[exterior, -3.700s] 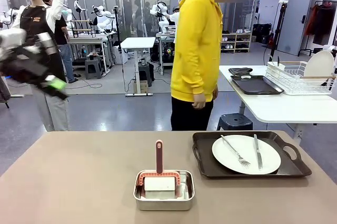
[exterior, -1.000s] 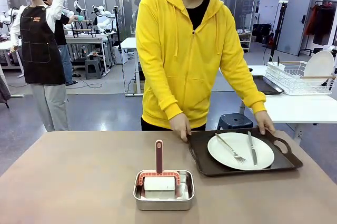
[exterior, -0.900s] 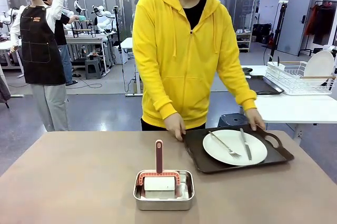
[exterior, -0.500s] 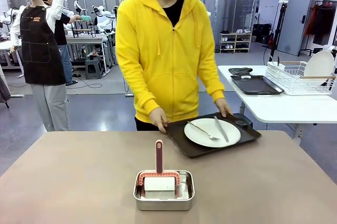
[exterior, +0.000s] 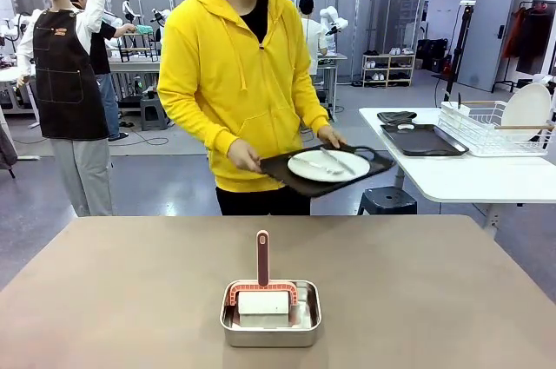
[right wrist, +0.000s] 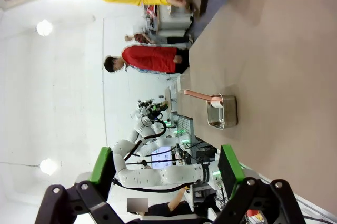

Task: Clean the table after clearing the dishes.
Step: When the right (or left) Handle tray is removed, use the right hand (or left hand) to clean the right (or left) side of the table with the Lint Roller.

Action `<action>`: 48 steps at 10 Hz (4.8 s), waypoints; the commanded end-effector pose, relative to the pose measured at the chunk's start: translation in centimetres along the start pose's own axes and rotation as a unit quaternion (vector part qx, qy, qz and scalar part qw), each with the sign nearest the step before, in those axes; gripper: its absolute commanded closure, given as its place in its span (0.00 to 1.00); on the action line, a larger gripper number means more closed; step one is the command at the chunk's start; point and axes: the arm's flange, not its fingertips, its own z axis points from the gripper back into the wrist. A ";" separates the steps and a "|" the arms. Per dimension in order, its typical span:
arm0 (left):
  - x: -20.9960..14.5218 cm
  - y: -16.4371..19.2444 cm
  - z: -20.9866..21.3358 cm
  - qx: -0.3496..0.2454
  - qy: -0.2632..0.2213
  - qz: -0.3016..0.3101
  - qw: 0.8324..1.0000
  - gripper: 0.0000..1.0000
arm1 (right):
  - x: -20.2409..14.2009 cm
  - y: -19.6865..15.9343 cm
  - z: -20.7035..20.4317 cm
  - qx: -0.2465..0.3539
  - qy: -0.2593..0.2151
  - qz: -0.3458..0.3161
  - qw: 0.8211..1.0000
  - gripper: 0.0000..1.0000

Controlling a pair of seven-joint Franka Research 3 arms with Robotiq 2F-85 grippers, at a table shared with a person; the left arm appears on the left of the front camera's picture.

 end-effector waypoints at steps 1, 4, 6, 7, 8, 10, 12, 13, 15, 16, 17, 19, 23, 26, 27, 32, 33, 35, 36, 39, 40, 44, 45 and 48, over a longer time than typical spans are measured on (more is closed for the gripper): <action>-0.4 -0.1 0.4 -0.011 -0.006 -0.006 1.000 0.00 | -1.0 5.1 -9.5 -0.079 0.041 0.030 0.996 0.00; -0.4 -0.1 0.4 -0.011 -0.006 -0.006 1.000 0.00 | -0.6 11.8 -27.4 -0.252 0.111 0.119 0.954 0.00; -0.4 -0.1 0.4 -0.011 -0.006 -0.006 1.000 0.00 | -1.6 13.9 -38.2 -0.373 0.127 0.198 0.897 0.00; -0.4 -0.1 0.4 -0.011 -0.006 -0.006 1.000 0.00 | -2.3 14.8 -43.8 -0.405 0.168 0.251 0.863 0.00; -0.4 -0.1 0.4 -0.011 -0.006 -0.006 1.000 0.00 | -3.4 15.3 -49.6 -0.462 0.223 0.308 0.801 0.00; -0.4 -0.1 0.4 -0.011 -0.006 -0.006 1.000 0.00 | -5.4 15.0 -55.7 -0.506 0.325 0.375 0.706 0.00; -0.4 -0.1 0.4 -0.011 -0.006 -0.006 1.000 0.00 | -7.2 13.5 -57.9 -0.487 0.414 0.406 0.654 0.00; -0.4 -0.1 0.4 -0.011 -0.006 -0.006 1.000 0.00 | -8.2 13.1 -58.2 -0.468 0.439 0.408 0.649 0.00; -0.4 -0.1 0.4 -0.011 -0.006 -0.006 1.000 0.00 | -8.6 12.3 -58.5 -0.491 0.412 0.392 0.660 0.00; -0.4 -0.1 0.4 -0.011 -0.006 -0.006 1.000 0.00 | -8.6 12.3 -58.5 -0.491 0.412 0.392 0.660 0.00; -0.4 -0.1 0.4 -0.011 -0.006 -0.006 1.000 0.00 | -8.6 12.3 -58.5 -0.491 0.412 0.392 0.660 0.00; -0.4 -0.1 0.4 -0.011 -0.006 -0.006 1.000 0.00 | -8.3 12.3 -58.2 -0.483 0.429 0.397 0.652 0.00; -0.4 -0.1 0.4 -0.011 -0.006 -0.006 1.000 0.00 | -10.0 9.1 -60.2 -0.327 0.574 0.530 0.532 0.00; -0.4 -0.1 0.4 -0.011 -0.006 -0.006 1.000 0.00 | -10.2 6.5 -63.9 -0.337 0.589 0.537 0.501 0.00; -0.4 -0.1 0.4 -0.011 -0.006 -0.006 1.000 0.00 | -10.2 5.9 -65.4 -0.342 0.591 0.544 0.487 0.00; -0.4 -0.1 0.4 -0.011 -0.006 -0.006 1.000 0.00 | -11.1 2.9 -70.4 -0.339 0.630 0.520 0.467 0.00; -0.4 -0.1 0.4 -0.011 -0.006 -0.006 1.000 0.00 | -11.2 2.4 -70.7 -0.338 0.633 0.516 0.468 0.00; -0.4 -0.1 0.4 -0.011 -0.006 -0.006 1.000 0.00 | -11.3 2.4 -71.0 -0.350 0.636 0.512 0.460 0.18; -0.4 -0.1 0.4 -0.011 -0.006 -0.006 1.000 0.00 | -11.3 2.7 -70.8 -0.351 0.634 0.512 0.462 0.19; -0.4 -0.1 0.4 -0.011 -0.006 -0.006 1.000 0.00 | -11.2 2.7 -70.8 -0.354 0.633 0.506 0.466 0.56; -0.4 -0.1 0.4 -0.011 -0.006 -0.006 1.000 0.00 | -11.1 2.6 -70.7 -0.353 0.634 0.505 0.468 0.57; -0.4 -0.1 0.4 -0.011 -0.006 -0.006 1.000 0.00 | -10.9 2.7 -70.0 -0.352 0.630 0.506 0.471 0.96; -0.4 -0.1 0.4 -0.011 -0.006 -0.006 1.000 0.00 | -11.0 2.8 -70.0 -0.351 0.630 0.508 0.470 1.00; -0.4 -0.1 0.4 -0.011 -0.006 -0.006 1.000 0.00 | -11.5 3.9 -69.3 -0.345 0.623 0.500 0.492 0.98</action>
